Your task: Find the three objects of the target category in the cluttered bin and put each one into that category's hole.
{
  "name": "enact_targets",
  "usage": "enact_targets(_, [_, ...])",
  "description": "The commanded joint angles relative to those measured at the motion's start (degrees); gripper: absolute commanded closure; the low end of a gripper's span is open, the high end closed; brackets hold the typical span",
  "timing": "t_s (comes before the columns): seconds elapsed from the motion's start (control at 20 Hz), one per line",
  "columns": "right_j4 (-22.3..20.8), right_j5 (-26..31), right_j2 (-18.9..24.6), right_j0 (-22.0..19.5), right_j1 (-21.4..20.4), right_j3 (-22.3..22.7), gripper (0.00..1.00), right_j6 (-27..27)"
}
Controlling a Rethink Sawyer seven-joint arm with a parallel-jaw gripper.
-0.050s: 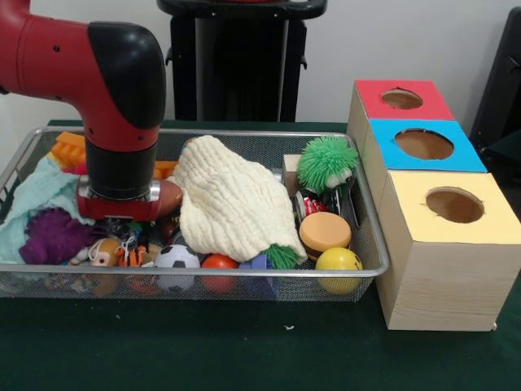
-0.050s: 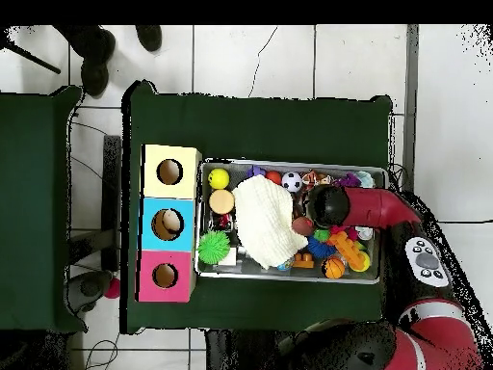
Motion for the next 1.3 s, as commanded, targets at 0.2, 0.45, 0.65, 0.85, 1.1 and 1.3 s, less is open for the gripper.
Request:
enact_targets(0.2, [-3.4, 4.7, -1.9, 2.8, 5.4, 2.6, 0.00, -1.0])
enact_targets(0.45, [-3.4, 3.4, -3.3, 4.0, 6.1, 2.4, 0.00, 0.7])
enact_targets(0.65, [-3.8, 3.5, -3.9, 4.5, 7.0, 1.6, 0.00, -0.5])
enact_targets(0.85, [-5.0, 1.3, -4.4, 4.4, 8.4, 1.0, 0.00, -1.4])
enact_targets(1.1, [-6.4, -0.8, -5.0, 4.5, 9.9, 0.0, 0.00, -1.8])
enact_targets(1.3, [-7.0, -1.2, -5.7, 4.9, 10.7, -0.7, 0.00, -1.9])
